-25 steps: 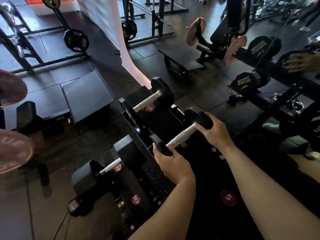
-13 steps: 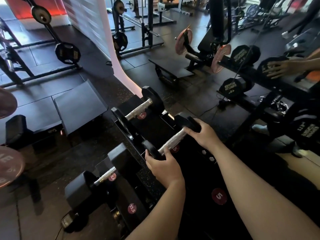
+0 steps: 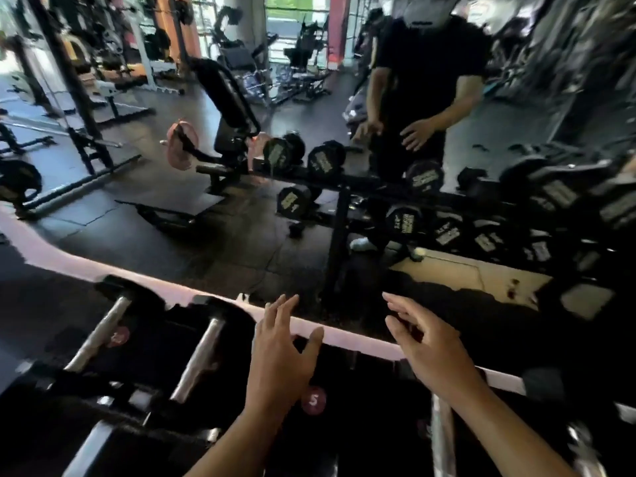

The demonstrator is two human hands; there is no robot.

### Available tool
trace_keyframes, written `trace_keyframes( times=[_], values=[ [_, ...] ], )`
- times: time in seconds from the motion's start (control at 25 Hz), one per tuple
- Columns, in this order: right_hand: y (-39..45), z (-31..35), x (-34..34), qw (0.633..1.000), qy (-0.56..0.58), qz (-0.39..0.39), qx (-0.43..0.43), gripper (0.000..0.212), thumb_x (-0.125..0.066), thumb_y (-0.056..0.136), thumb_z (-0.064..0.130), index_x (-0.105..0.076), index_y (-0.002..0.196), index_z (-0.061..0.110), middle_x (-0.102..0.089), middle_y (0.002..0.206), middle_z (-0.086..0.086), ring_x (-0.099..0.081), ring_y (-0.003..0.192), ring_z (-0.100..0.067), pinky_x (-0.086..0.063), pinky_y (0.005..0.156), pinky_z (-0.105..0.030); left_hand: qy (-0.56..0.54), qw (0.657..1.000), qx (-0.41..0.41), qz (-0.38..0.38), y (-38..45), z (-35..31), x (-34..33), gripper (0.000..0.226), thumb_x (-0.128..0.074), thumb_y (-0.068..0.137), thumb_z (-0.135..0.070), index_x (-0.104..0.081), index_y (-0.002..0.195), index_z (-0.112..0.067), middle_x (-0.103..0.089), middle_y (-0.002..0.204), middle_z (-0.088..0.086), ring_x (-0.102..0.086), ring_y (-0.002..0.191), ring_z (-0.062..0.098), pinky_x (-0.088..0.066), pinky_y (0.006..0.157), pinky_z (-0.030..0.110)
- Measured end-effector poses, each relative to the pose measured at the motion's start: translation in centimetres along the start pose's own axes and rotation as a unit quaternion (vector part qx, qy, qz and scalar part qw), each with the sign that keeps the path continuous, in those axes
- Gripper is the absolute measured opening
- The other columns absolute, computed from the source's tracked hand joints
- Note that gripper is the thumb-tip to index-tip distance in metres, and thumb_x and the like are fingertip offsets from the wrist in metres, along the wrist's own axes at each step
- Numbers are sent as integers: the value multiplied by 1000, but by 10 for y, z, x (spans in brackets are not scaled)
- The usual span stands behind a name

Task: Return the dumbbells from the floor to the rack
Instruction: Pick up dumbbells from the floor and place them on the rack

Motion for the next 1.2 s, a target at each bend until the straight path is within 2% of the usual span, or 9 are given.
trace_keyframes(
  times=[0.08,0.2,0.28,0.36,0.52,0.6,0.76,0.92,1.2],
  values=[
    [-39,-22,54,997,-61,-37,-27,40,-54,99,38,-51,138,46,-49,135,30,-43,124,13,-34,96,-5,-19,995,-46,88,-7,-41,-36,61,-67,90,-44,-46,146,-29,-42,154,-7,-36,146,16,-36,117,47],
    [-125,-60,140,980,-146,-94,-98,45,-48,100,46,-41,144,49,-38,138,33,-35,135,6,-32,108,-18,-36,965,-157,206,-51,-129,-104,60,-64,92,-48,-44,147,-34,-39,154,-16,-36,144,10,-38,116,41],
    [-187,-81,186,964,-194,-109,-144,50,-44,100,50,-33,148,49,-32,140,34,-27,141,4,-25,111,-18,-30,935,-221,277,-96,-182,-141,62,-60,93,-52,-41,149,-35,-36,155,-18,-35,144,9,-37,116,39],
    [-261,-101,231,947,-231,-131,-179,54,-40,99,54,-27,151,46,-32,150,28,-22,145,1,-19,117,-24,-22,897,-278,344,-158,-236,-175,64,-56,93,-57,-38,150,-36,-34,156,-17,-38,142,10,-38,115,39],
    [-416,-132,300,909,-273,-174,-262,59,-34,100,54,-19,155,40,-31,160,12,-17,150,-8,-11,122,-31,-17,830,-369,417,-291,-323,-225,64,-55,94,-57,-37,151,-34,-36,153,-16,-40,139,10,-35,115,32],
    [-523,-144,335,876,-281,-225,-322,60,-34,100,55,-21,156,37,-33,159,10,-22,149,-12,-18,121,-35,-24,784,-407,468,-386,-370,-248,63,-58,94,-54,-40,150,-32,-39,152,-14,-40,140,9,-34,114,29],
    [-711,-159,378,804,-303,-298,-416,64,-31,98,60,-28,154,30,-41,155,0,-38,141,-21,-30,115,-43,-27,695,-484,531,-557,-434,-286,61,-60,93,-52,-44,148,-30,-42,150,-9,-42,139,15,-36,112,33],
    [-887,-158,393,711,-284,-364,-531,70,-22,95,66,-22,156,32,-32,160,-4,-29,147,-25,-26,117,-47,-20,591,-551,589,-729,-473,-305,63,-59,93,-55,-42,148,-31,-41,152,-9,-39,141,17,-35,114,36],
    [-1075,-151,375,564,-249,-433,-657,82,-7,86,75,-19,156,34,-29,161,-6,-22,149,-24,-23,118,-50,-5,400,-661,634,-935,-500,-330,75,-49,90,-69,-21,157,-48,-19,168,-7,-9,156,19,-14,124,50]
  ],
)
Point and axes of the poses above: each hand's wrist, its own y-axis towards the middle knuckle, its own x-axis out of the back of the hand, z = x × y, the point moved 2 cm from there along y, towards the middle knuckle
